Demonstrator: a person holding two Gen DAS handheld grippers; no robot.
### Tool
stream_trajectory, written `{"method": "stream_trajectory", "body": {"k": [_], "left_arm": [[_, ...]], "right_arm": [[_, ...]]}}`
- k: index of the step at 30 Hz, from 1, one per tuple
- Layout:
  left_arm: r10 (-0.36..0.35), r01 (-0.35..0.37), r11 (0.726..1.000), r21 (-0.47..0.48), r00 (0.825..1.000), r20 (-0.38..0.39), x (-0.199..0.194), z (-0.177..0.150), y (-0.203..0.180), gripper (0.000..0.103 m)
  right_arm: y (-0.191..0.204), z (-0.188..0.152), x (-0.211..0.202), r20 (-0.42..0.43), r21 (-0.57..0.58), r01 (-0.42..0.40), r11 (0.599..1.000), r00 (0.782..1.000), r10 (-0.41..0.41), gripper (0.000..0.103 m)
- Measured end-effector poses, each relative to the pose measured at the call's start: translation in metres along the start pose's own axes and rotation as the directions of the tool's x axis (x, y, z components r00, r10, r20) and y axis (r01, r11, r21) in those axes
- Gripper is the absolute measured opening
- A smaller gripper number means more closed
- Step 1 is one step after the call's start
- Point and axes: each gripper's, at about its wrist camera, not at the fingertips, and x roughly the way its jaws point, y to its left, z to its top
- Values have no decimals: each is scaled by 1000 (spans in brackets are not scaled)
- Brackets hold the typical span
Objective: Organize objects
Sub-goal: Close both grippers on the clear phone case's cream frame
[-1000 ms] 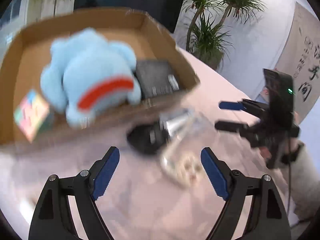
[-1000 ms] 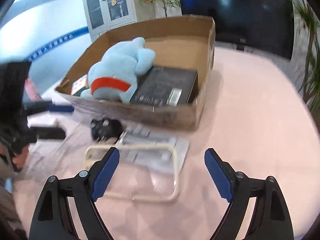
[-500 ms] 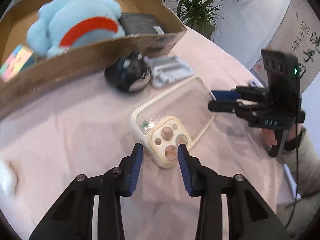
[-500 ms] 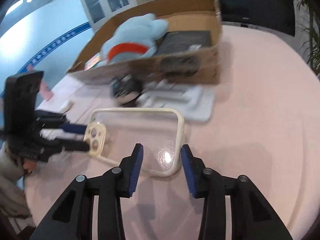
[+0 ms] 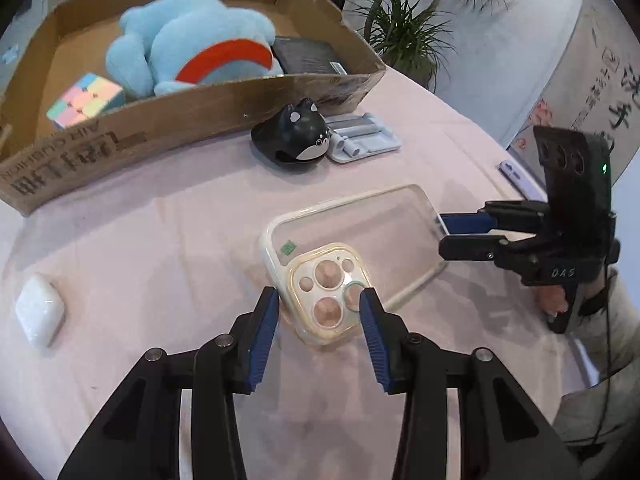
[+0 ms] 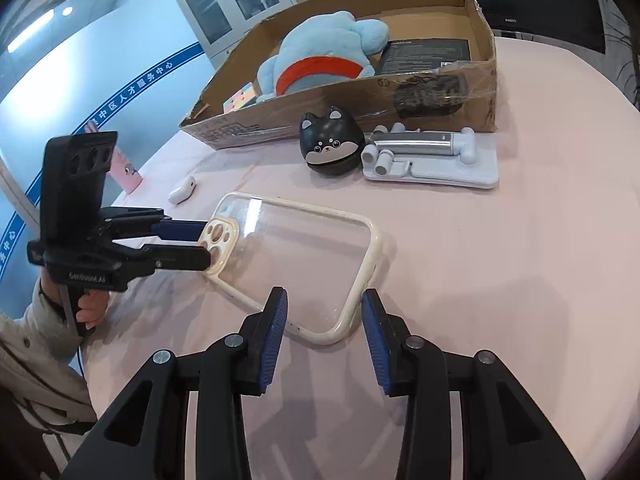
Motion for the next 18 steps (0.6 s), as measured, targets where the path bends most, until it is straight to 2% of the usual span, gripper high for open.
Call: {"method": "stream_trajectory", "body": {"k": [3,6,8,10,14,16,18], "left_arm": [[41,-41,999,24,999,1,-3,0,-4,39],[22,-22,1000,18,1000,-8,-4,-3,-2,42],[8,-8,1000,1,1000,-21,1,-4,2,52],[10,-10,1000,-16,1000,-29,6,-5,7,56],[1,-2,1000,-14,1000,-24,10,-4,2,55],[10,-10,1000,-13,1000,-17,9,-4,2,53],[-4,3,999,-35,1000,-11,8,-5,6,49]], "right_arm": [[6,1,3,-7,-14,8,1000,1000,-9,36],[9,3,7,-24,-30,39,999,999,-40,36],[10,5,8,-29,-29,41,999,999,-42,36],[10,7,10,-33,-29,38,999,999,-39,38],[13,10,14,-35,-13,-22,1000,999,21,69],[21,10,17,-33,-53,19,998,999,-21,70],[22,10,18,-29,-52,21,998,999,-22,73]]}}
